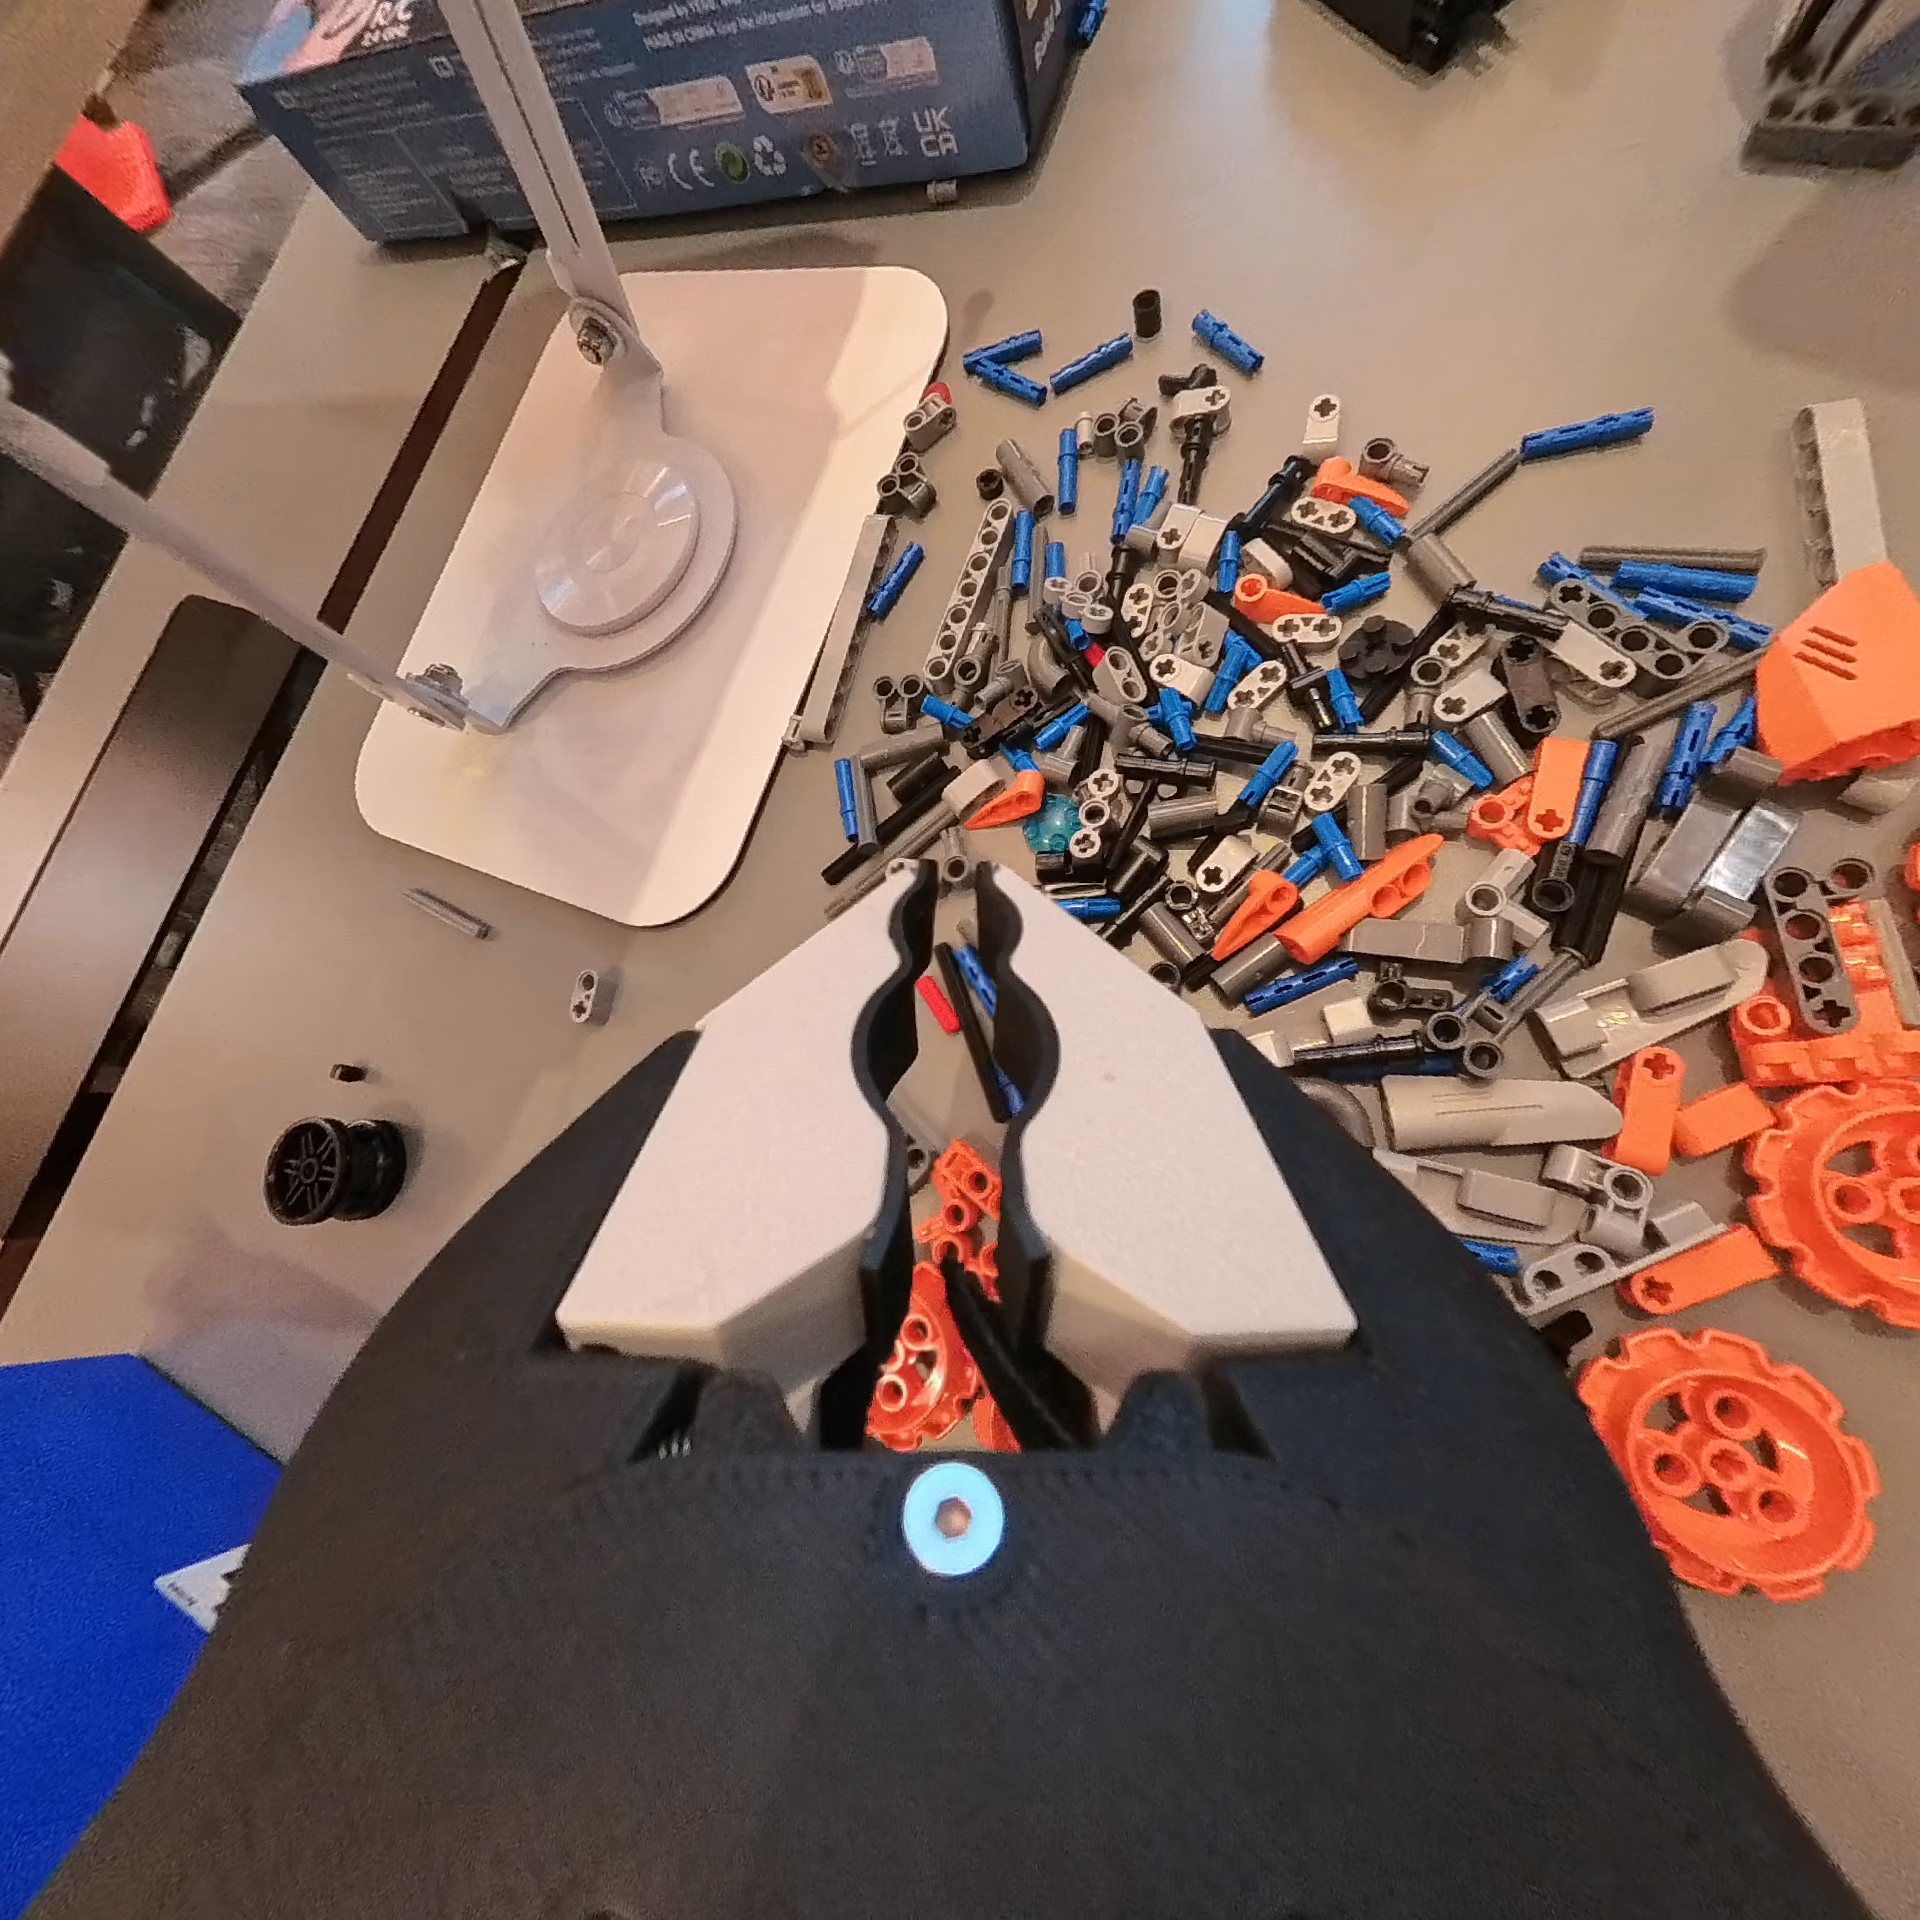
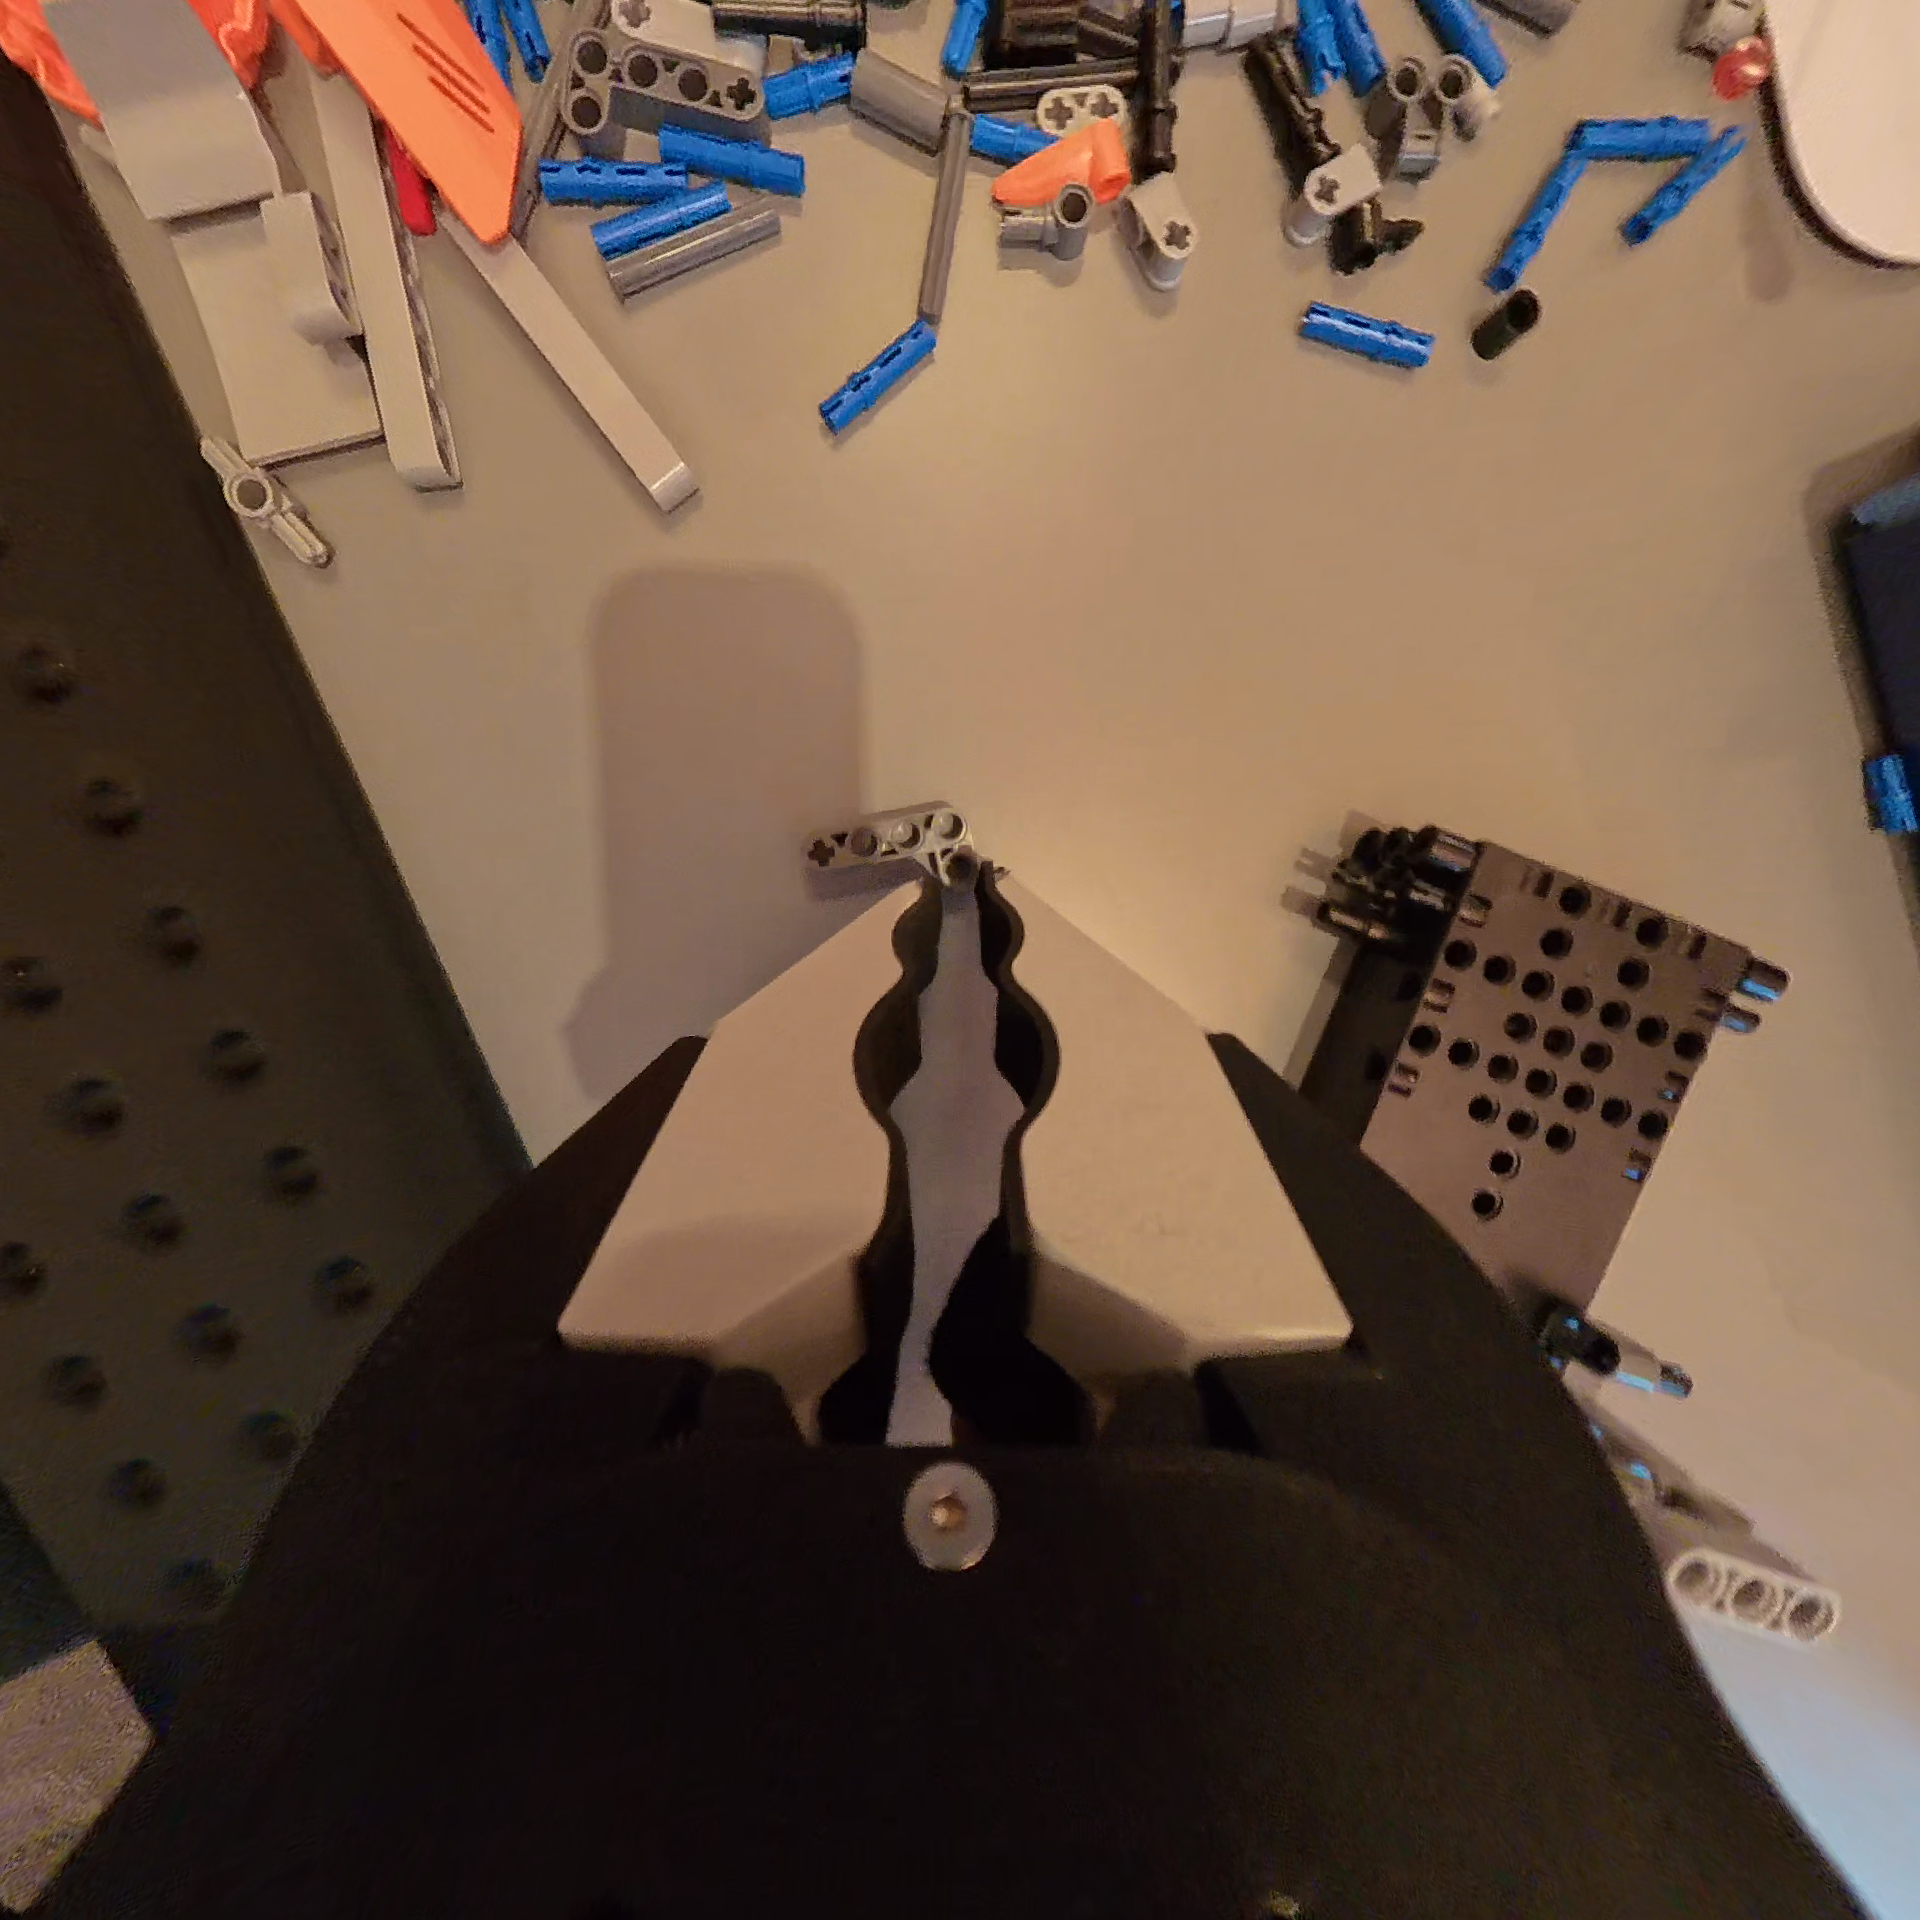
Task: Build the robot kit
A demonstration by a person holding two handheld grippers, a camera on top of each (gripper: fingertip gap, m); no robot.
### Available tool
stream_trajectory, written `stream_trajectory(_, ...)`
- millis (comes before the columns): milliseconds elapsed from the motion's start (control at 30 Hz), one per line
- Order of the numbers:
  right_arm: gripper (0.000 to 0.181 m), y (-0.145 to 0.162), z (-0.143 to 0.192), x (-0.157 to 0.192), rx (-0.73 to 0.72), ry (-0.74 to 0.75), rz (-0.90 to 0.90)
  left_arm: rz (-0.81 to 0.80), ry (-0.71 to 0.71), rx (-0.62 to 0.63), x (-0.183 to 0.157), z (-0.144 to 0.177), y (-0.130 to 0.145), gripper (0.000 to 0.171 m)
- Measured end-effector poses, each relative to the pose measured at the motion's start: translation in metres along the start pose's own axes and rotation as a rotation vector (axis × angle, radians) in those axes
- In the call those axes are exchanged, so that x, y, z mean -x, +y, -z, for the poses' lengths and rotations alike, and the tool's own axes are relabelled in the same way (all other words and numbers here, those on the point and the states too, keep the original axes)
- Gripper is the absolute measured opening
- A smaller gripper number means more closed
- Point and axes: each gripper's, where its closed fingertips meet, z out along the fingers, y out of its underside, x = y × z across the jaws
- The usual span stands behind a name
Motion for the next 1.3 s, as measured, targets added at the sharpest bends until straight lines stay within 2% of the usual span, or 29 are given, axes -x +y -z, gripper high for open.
stream_trajectory(100,0.018,-0.001,-0.002,-0.007,0.025,0.03,0.009,-0.004,0.007,0.006,-0.003,-0.003,0.001,0.005)
stream_trajectory(200,0.027,-0.004,0.01,-0.013,-0.013,0.073,-0.112,-0.001,0.007,0.009,-0.002,-0.003,0.002,0.006)
stream_trajectory(333,0.039,-0.006,0.016,0.0,-0.084,0.069,-0.287,-0.002,0.001,0.006,-0.001,-0.001,0.001,0.005)
stream_trajectory(433,0.05,-0.003,0.007,0.009,-0.065,0.088,-0.339,-0.005,0.004,0.004,-0.002,-0.002,0.0,0.006)
stream_trajectory(567,0.04,-0.008,-0.007,0.013,-0.072,0.084,-0.347,-0.009,0.005,0.009,-0.004,-0.003,0.001,0.006)
stream_trajectory(667,0.025,-0.01,-0.007,0.011,-0.069,0.072,-0.286,-0.006,0.008,0.006,-0.004,-0.003,0.0,0.005)
stream_trajectory(700,0.016,-0.011,-0.008,0.012,-0.071,0.053,-0.247,-0.009,0.007,0.008,-0.004,-0.003,0.0,0.005)
stream_trajectory(867,0.014,-0.013,-0.009,0.009,-0.052,0.001,-0.066,-0.018,0.0,0.012,-0.004,-0.002,0.0,0.005)
stream_trajectory(933,0.023,-0.015,-0.005,0.006,-0.031,-0.004,-0.023,-0.017,-0.001,0.011,-0.003,-0.002,0.0,0.005)
stream_trajectory(1000,0.041,-0.025,0.001,-0.001,-0.042,0.008,-0.027,-0.016,-0.004,0.011,-0.003,-0.001,0.0,0.006)
stream_trajectory(1033,0.043,-0.032,0.005,-0.004,-0.059,0.011,-0.032,-0.016,-0.005,0.012,-0.002,-0.001,0.001,0.006)
stream_trajectory(1133,0.024,-0.069,0.008,-0.004,-0.153,0.003,-0.015,-0.016,-0.005,0.012,-0.002,-0.002,0.0,0.006)
stream_trajectory(1300,0.017,-0.112,-0.021,-0.002,-0.128,-0.016,0.02,-0.019,-0.011,0.023,-0.001,-0.003,0.003,0.006)
